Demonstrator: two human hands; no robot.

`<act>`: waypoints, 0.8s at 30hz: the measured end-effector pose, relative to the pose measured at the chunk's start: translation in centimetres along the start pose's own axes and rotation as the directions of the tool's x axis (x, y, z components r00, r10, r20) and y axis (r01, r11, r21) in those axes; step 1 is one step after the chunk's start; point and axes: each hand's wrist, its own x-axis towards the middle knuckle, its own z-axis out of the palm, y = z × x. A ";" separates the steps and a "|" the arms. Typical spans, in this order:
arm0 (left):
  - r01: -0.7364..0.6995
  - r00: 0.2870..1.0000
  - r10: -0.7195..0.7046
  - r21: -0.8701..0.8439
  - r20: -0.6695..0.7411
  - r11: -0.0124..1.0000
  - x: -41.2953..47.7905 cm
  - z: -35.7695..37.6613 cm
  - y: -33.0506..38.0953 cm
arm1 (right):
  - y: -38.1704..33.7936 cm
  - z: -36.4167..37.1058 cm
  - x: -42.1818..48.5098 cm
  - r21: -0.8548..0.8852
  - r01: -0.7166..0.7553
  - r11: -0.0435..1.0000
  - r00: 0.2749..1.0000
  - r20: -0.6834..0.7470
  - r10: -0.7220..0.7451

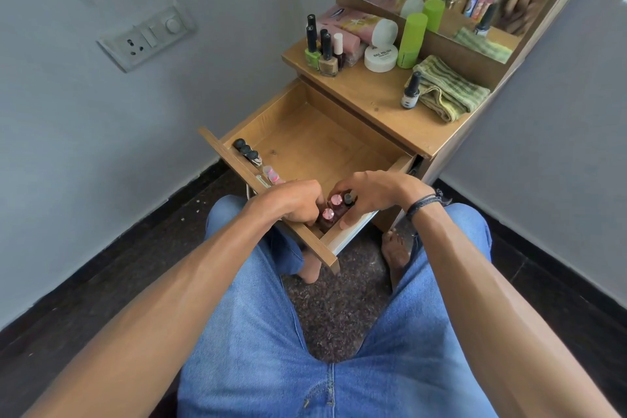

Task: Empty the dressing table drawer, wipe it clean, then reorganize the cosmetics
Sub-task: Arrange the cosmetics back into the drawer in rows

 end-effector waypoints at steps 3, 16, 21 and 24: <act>0.008 1.000 -0.008 -0.027 -0.002 1.000 0.1 0.1 -0.3 | 0.2 0.1 -0.1 0.019 0.007 1.000 1.000 -0.009 -0.007; 0.009 0.990 -0.016 -0.057 -0.139 0.998 0.5 0.6 -0.9 | 0.7 0.6 -0.3 0.034 0.026 0.999 0.998 -0.055 -0.024; -0.001 0.963 -0.031 -0.117 -0.268 0.993 0.4 1.3 -1.0 | 0.5 0.7 -0.4 0.012 0.031 0.999 0.998 -0.056 -0.031; 0.005 0.954 -0.040 -0.118 -0.297 0.993 0.5 1.8 -0.9 | 0.4 0.8 -0.4 -0.021 0.028 0.999 0.999 -0.036 -0.029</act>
